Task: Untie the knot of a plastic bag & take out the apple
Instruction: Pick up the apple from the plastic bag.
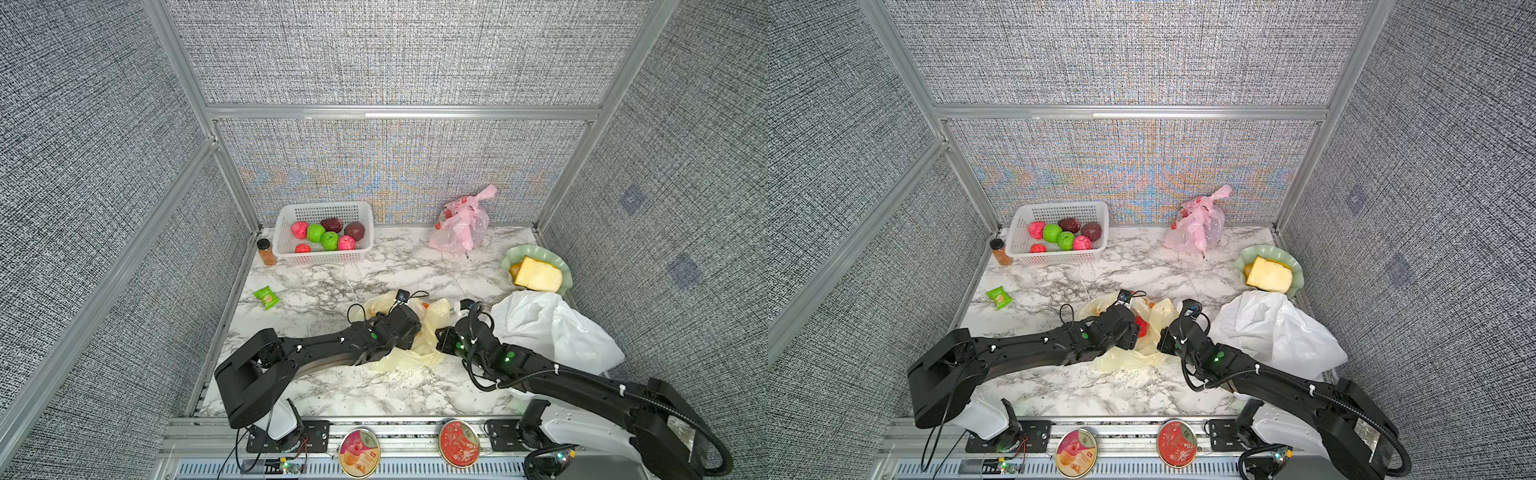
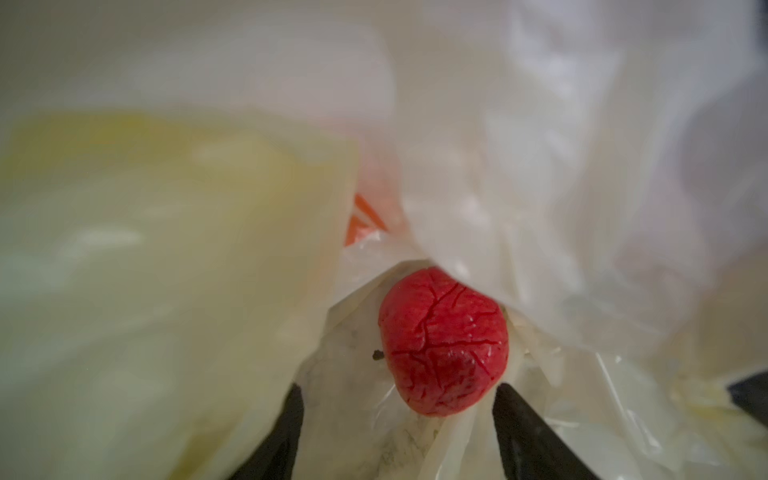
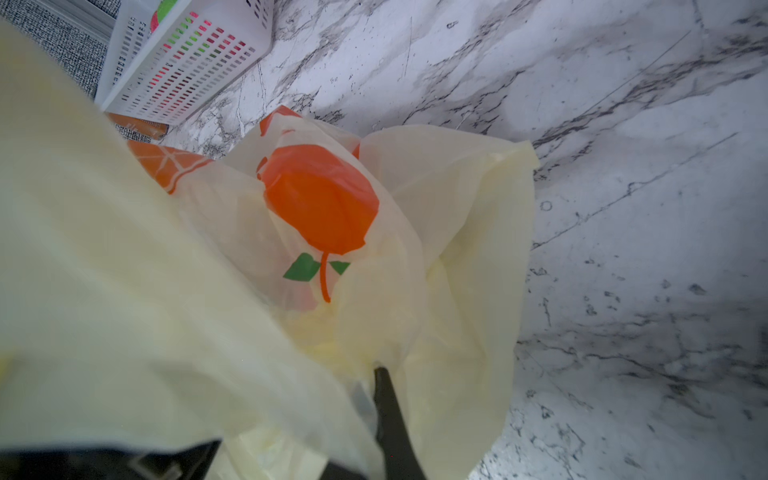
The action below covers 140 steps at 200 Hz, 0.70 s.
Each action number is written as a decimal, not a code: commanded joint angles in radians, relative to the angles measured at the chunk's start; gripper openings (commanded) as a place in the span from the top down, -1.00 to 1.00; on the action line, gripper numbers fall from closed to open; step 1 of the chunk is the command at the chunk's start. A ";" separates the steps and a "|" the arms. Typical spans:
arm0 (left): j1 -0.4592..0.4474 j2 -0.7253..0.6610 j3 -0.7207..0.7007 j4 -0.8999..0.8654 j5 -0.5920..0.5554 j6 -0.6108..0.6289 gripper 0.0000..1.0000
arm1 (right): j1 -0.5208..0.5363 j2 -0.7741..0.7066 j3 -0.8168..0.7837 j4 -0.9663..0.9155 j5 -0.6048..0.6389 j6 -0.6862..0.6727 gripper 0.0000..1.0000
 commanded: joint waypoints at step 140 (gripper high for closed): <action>0.029 0.120 0.068 0.123 0.091 0.045 -0.63 | -0.009 0.093 0.081 -0.053 -0.004 -0.055 1.00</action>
